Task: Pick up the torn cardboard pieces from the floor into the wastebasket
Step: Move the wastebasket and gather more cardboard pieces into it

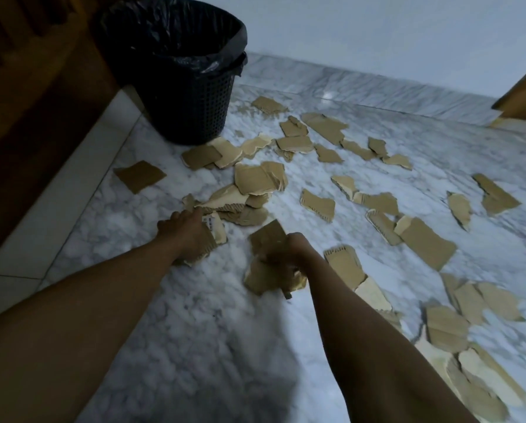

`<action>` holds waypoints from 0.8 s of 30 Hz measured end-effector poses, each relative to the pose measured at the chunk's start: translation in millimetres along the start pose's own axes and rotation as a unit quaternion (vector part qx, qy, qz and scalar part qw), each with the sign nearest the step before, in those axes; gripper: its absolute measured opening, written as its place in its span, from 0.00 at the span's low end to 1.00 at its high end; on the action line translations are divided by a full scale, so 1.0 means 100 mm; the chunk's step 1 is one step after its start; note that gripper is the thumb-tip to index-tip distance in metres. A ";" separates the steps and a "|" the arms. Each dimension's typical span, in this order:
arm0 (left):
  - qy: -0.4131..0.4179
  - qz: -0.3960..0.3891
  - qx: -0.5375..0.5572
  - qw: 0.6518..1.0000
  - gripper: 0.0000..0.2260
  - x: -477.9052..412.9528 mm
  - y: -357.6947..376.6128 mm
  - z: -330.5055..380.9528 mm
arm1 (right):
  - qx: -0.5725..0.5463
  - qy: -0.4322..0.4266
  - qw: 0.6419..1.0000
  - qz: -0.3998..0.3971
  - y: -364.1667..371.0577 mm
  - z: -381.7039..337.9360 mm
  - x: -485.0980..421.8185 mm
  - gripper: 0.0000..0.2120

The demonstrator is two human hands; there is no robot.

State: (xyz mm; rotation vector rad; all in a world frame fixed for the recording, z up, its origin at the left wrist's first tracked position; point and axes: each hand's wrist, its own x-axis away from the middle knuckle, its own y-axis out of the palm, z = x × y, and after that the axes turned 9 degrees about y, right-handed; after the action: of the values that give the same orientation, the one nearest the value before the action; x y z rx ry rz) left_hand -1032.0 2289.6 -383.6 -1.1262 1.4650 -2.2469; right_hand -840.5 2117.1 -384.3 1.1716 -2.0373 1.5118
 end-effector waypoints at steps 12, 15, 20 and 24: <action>0.089 0.028 -0.126 0.988 0.30 0.11 -0.03 0.33 | 0.010 0.155 0.974 0.165 -0.20 0.65 0.12 0.34; 0.103 0.030 -0.118 0.987 0.32 0.10 -0.02 0.40 | 0.061 0.069 0.978 0.189 -0.03 0.38 0.16 0.33; 0.128 0.036 -0.007 0.991 0.33 0.03 -0.01 0.59 | -0.033 0.063 0.997 0.003 -0.61 0.37 0.30 0.23; 0.117 0.018 0.029 0.993 0.34 -0.09 0.04 0.65 | 0.019 0.164 0.985 -0.044 -1.16 0.91 0.42 0.18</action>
State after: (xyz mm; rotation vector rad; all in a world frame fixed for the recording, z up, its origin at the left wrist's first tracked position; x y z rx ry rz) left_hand -980.8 2248.8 -377.9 -0.8370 1.4791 -2.4468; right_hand -758.5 2006.9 -317.3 0.9386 -1.7240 1.5872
